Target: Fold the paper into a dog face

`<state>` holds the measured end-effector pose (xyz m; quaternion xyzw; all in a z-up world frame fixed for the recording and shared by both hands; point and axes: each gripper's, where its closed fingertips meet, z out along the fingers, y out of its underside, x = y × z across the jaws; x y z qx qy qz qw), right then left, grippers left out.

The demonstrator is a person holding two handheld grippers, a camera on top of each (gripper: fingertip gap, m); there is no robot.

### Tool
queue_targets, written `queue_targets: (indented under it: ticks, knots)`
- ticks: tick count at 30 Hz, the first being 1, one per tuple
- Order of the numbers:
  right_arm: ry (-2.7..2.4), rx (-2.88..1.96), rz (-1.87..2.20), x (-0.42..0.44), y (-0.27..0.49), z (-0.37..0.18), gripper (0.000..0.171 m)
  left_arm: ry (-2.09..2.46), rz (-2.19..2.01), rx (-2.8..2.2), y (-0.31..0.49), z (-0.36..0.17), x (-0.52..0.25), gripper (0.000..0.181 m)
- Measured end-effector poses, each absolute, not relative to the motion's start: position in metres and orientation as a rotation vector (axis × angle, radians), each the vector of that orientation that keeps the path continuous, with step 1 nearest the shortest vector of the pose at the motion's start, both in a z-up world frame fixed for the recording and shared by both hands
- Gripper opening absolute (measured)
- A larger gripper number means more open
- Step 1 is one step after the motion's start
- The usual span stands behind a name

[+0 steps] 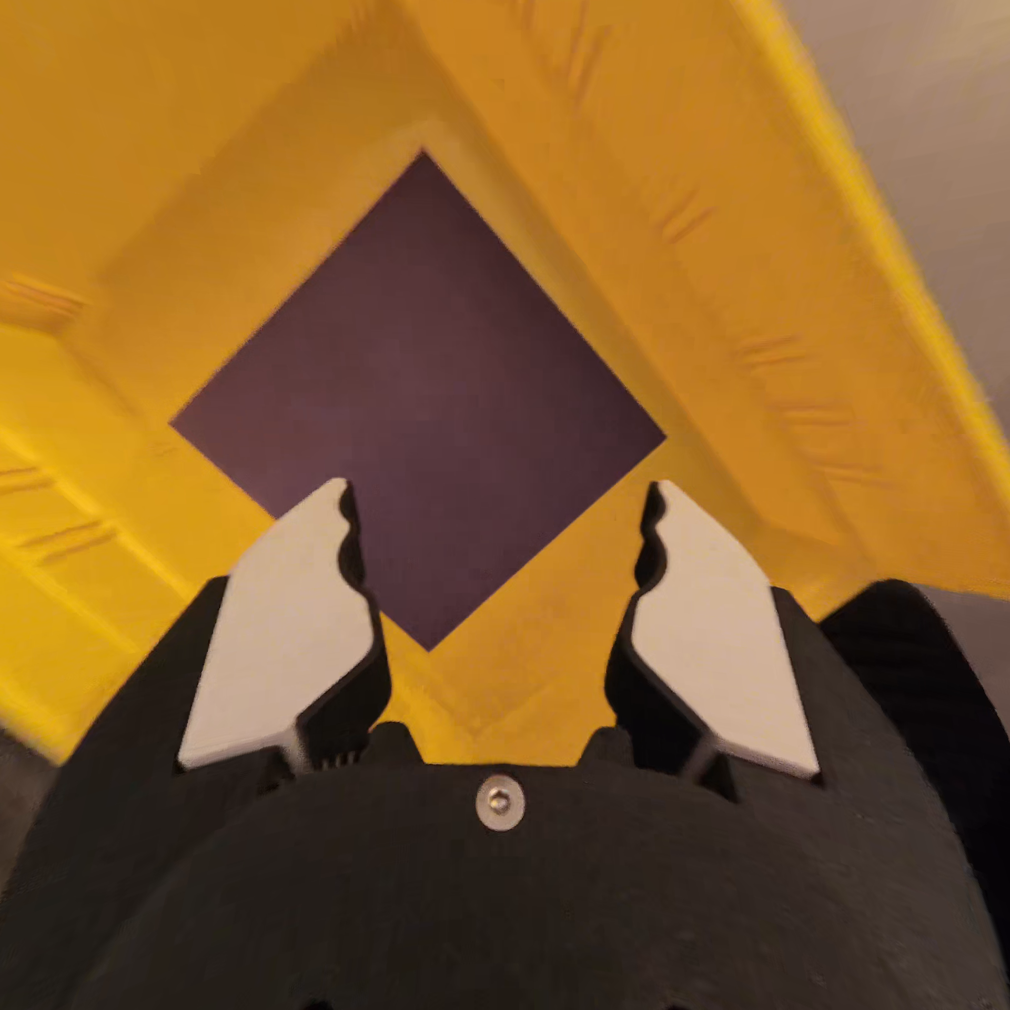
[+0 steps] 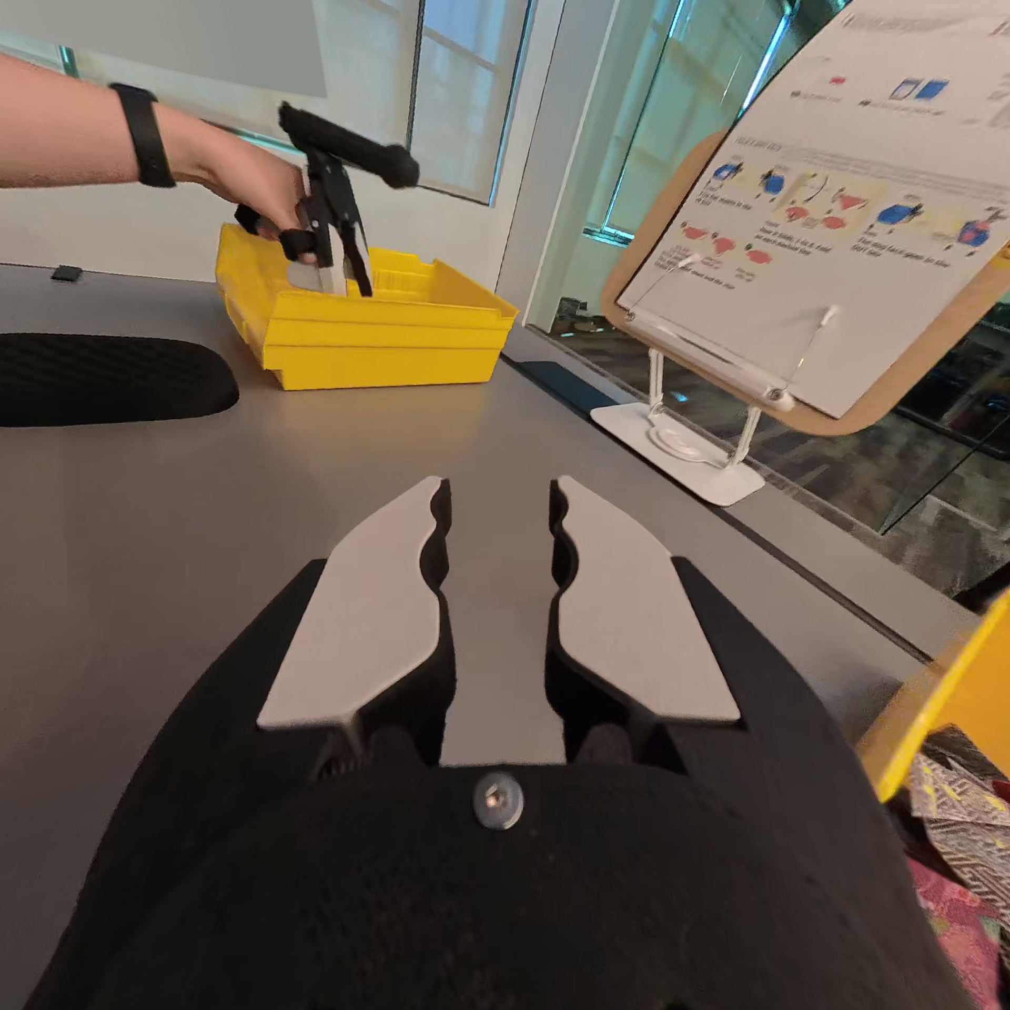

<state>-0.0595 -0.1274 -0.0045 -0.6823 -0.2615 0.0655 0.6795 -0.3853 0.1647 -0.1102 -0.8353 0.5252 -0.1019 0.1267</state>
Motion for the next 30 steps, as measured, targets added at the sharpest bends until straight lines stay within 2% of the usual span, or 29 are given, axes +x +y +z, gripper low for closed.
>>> queue_targets:
  ticks: [5, 12, 15, 19, 21, 23, 30]
  knots:
    - [-0.574, -1.590, 0.164, -0.059, -0.126, -0.011, 0.035, 1.570, -0.083, -2.488, 0.180, -0.156, -0.395, 0.134]
    - [-0.514, -1.570, 0.227, -0.052, -0.125, 0.001, 0.035, 1.531, -0.141, -2.505, 0.179, -0.162, -0.391, 0.132]
    - [-0.498, -1.559, 0.245, -0.053, -0.125, 0.003, 0.035, 1.536, -0.149, -2.497, 0.175, -0.160, -0.389, 0.124]
    - [-0.508, -1.570, 0.256, -0.058, -0.124, -0.001, 0.035, 1.568, -0.170, -2.458, 0.167, -0.154, -0.384, 0.080]
    - [-0.519, -1.572, 0.259, -0.062, -0.124, -0.002, 0.035, 1.563, -0.167, -2.466, 0.165, -0.153, -0.386, 0.074]
    - [-0.528, -1.575, 0.270, -0.065, -0.125, -0.003, 0.035, 1.555, -0.199, -2.471, 0.163, -0.151, -0.386, 0.060]
    - [-0.523, -1.566, 0.322, -0.069, -0.127, -0.005, 0.035, 1.386, -0.563, -2.427, 0.156, -0.108, -0.381, 0.054]
